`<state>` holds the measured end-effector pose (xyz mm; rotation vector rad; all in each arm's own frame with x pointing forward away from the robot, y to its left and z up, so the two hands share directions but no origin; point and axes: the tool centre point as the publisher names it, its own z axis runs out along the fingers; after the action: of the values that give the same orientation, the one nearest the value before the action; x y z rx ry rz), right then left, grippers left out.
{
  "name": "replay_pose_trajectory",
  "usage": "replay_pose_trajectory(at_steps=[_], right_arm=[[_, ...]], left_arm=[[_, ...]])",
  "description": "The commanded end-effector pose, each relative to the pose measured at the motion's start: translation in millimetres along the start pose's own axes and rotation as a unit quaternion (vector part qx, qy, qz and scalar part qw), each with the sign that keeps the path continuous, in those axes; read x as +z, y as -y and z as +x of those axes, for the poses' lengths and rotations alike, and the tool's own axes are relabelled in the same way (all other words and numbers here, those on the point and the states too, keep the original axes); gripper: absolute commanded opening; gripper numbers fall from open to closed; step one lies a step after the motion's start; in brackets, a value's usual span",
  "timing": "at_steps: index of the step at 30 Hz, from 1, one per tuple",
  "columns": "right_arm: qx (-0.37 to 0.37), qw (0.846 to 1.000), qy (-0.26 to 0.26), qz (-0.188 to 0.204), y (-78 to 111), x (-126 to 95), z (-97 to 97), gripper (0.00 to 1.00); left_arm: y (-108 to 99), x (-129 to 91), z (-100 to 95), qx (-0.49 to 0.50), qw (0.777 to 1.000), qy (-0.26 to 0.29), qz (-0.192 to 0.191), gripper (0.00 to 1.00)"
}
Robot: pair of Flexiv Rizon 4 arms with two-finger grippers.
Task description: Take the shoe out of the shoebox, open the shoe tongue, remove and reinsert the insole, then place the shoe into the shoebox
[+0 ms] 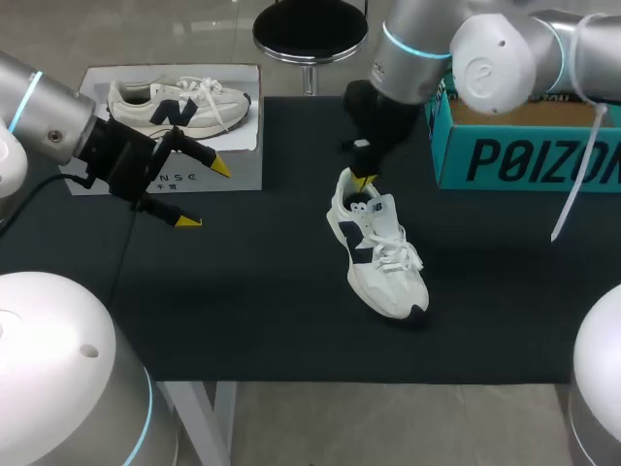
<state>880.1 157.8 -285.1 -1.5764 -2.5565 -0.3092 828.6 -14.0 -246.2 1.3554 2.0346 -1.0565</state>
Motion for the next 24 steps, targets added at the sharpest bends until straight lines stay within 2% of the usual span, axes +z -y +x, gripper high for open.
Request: replay_pose_trajectory(at_steps=[1,11,18,24], right_arm=[[0.003,1.0,0.001,0.002,-0.9,13.5,3.8,0.0],[0.016,1.0,0.004,0.015,-3.9,46.1,-2.5,0.0],[0.015,1.0,0.016,0.015,-16.0,45.7,-15.3,0.0],[0.014,0.999,0.029,0.033,-14.2,61.1,-26.2,0.0]], left_arm=[[-0.1,0.4,-0.3,0.0,1.0,-0.002,-0.001,1.0],[-0.1,0.4,-0.3,0.0,1.0,-0.002,-0.001,1.0],[-0.1,0.4,-0.3,0.0,1.0,-0.002,-0.001,1.0],[-0.1,0.4,-0.3,0.0,1.0,-0.002,-0.001,1.0]])
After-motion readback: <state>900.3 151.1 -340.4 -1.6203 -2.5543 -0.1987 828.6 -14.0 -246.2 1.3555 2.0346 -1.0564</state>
